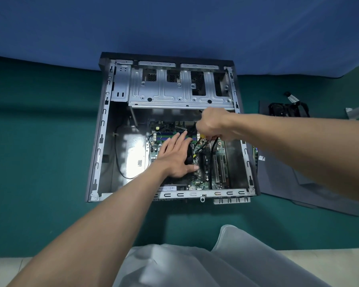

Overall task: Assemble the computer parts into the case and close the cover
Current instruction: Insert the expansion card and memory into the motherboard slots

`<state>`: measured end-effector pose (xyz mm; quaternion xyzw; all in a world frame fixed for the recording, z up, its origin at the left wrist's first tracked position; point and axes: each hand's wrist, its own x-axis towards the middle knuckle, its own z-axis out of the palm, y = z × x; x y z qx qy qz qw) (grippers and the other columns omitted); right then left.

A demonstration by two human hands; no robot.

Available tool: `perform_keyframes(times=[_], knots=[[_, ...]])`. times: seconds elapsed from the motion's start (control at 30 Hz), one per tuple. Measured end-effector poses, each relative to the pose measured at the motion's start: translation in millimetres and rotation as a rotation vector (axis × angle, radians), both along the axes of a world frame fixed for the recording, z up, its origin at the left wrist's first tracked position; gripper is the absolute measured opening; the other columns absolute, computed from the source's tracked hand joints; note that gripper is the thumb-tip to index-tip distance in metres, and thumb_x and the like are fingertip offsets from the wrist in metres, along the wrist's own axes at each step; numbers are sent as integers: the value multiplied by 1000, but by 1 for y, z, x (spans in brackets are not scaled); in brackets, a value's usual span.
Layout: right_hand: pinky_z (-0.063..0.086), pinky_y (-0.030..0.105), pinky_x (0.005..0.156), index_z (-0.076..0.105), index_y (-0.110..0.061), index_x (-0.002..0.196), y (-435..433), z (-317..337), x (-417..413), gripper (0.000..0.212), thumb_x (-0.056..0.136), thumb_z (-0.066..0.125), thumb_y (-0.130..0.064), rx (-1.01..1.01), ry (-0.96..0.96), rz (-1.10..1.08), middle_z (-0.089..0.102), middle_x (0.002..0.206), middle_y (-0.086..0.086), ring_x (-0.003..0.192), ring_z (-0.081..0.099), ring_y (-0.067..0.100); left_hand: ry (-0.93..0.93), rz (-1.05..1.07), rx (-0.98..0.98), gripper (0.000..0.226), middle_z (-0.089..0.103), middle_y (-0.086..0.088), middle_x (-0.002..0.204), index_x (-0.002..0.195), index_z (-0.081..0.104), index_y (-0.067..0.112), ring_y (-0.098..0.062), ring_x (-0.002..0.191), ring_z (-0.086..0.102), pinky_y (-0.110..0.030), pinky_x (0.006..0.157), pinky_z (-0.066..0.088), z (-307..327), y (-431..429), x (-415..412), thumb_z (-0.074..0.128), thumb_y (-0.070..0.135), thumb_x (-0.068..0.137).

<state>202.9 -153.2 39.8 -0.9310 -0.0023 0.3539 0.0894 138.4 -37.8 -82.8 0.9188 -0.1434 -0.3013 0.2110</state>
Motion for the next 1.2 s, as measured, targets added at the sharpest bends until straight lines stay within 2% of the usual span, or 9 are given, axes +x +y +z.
perform_keyframes(times=[0.1,0.2,0.33,0.47,0.67,0.83,0.97,1.07,1.2], knots=[[38,25,43,54,0,88,8,11,-1,21,97,47,-18,-172,38,375,52,72,9,57,49,19,5,0,5,96,-31,11,155,152,-14,27,-8,141,-29,-28,106,-23,0,1,-1,52,59,91],[30,29,43,47,-3,123,7,17,-8,29,97,43,-16,-453,-248,1003,43,69,6,57,45,20,0,-9,25,97,-29,7,157,151,-17,26,-10,142,-29,-29,109,-21,0,0,0,51,59,91],[41,32,52,47,-11,77,1,18,-8,21,97,40,-16,-374,-448,1437,57,75,7,68,59,28,-5,-7,19,99,-28,7,157,151,-20,25,-10,142,-29,-29,109,-21,0,-1,0,50,60,91],[37,30,50,30,-15,59,-5,12,-1,36,91,46,-20,-297,-361,1241,33,55,1,55,46,25,-6,0,2,95,-29,10,157,152,-13,27,-9,142,-28,-28,107,-22,-2,1,-1,52,59,91],[38,22,45,50,-5,72,6,1,4,26,95,46,-14,23,-3,-61,57,75,9,60,53,17,-6,3,-8,94,-30,13,156,153,-9,28,-8,142,-28,-27,104,-23,-3,1,0,53,60,90],[32,29,46,47,-5,113,4,16,-6,21,98,41,-19,-389,-179,876,44,73,6,61,44,20,-14,6,0,95,-29,11,156,152,-12,28,-8,142,-28,-27,105,-23,-3,0,-1,53,59,90],[41,33,51,59,-8,96,-8,11,-7,24,98,37,-18,-372,-454,1394,64,85,8,68,58,28,-23,9,-8,97,-26,10,158,152,-14,28,-9,143,-27,-28,107,-21,-4,0,-1,53,59,90],[38,32,52,52,-10,78,-14,6,-11,19,93,43,-17,-286,-424,1185,56,72,9,63,56,30,-20,3,0,96,-28,10,157,152,-14,27,-8,142,-28,-27,104,-23,-4,0,0,52,60,90],[34,20,39,44,-9,71,-16,-2,-6,29,97,49,-23,-76,-135,135,49,72,8,54,45,17,-19,0,-5,93,-29,12,156,153,-8,28,-8,142,-27,-27,103,-23,-6,1,0,52,61,89]])
